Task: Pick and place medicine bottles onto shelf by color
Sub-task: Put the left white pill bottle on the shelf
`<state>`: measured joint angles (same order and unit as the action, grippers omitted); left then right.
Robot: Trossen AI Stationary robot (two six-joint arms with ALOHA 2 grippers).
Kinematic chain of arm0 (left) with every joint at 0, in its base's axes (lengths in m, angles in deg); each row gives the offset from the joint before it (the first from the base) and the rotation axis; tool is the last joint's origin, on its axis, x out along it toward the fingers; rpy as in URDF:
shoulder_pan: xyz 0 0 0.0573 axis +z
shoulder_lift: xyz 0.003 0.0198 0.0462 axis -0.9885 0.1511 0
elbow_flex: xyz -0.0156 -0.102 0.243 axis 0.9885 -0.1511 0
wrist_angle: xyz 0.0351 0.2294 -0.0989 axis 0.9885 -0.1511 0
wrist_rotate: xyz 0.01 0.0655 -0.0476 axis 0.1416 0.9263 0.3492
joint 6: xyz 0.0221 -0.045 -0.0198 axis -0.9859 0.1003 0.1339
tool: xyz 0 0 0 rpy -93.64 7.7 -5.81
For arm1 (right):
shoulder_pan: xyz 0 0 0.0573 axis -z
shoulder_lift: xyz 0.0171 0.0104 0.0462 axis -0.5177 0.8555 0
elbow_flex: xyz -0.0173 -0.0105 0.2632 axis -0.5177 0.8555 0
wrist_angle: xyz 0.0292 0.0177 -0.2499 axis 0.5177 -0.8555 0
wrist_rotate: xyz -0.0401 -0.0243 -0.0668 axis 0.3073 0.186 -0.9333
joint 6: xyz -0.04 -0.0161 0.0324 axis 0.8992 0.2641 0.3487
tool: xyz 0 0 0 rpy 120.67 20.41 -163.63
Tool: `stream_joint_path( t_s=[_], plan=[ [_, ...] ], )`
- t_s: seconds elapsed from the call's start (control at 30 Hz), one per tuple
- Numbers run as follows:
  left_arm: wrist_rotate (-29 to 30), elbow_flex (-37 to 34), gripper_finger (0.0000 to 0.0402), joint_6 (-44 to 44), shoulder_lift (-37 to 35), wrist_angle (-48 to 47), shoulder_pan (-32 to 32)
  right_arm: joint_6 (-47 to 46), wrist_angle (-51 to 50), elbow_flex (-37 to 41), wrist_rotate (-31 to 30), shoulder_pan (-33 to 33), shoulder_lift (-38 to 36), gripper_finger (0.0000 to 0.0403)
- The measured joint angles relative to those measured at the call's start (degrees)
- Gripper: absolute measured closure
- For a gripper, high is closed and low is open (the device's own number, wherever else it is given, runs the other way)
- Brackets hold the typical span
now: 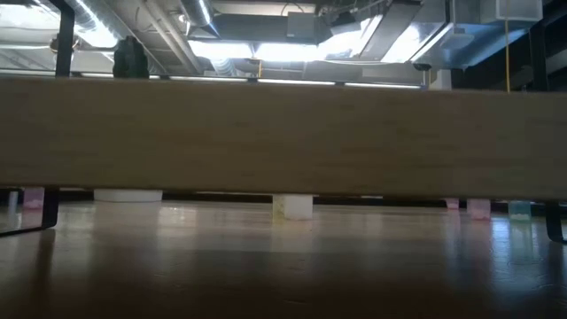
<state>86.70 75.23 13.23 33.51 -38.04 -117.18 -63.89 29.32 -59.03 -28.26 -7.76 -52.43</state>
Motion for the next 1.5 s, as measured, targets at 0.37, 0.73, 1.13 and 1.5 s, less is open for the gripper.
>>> stream_joint_path(
  t_s=[0.37, 0.73, 1.13, 1.5],
  plan=[
    [-1.10, -0.02, 0.0279, 11.14, 4.28, 0.25, -0.22, -0.22, 0.00, 0.00, 6.97, 0.02, 0.00, 0.0373],
    [-2.41, -0.02, 0.0279, 19.27, 8.35, 1.47, -0.35, -0.18, -0.09, 0.00, 8.11, 0.00, 0.11, 0.0373],
    [-3.63, -0.02, 0.0279, 24.03, 10.67, 1.66, -0.52, 1.76, -0.82, 0.00, 8.03, 0.00, 0.11, 0.0373],
    [-4.01, -0.02, 0.0279, 24.05, 10.89, 1.49, -0.76, 2.88, -1.05, 0.00, 8.02, 0.00, 0.11, 0.0373]
  ],
)
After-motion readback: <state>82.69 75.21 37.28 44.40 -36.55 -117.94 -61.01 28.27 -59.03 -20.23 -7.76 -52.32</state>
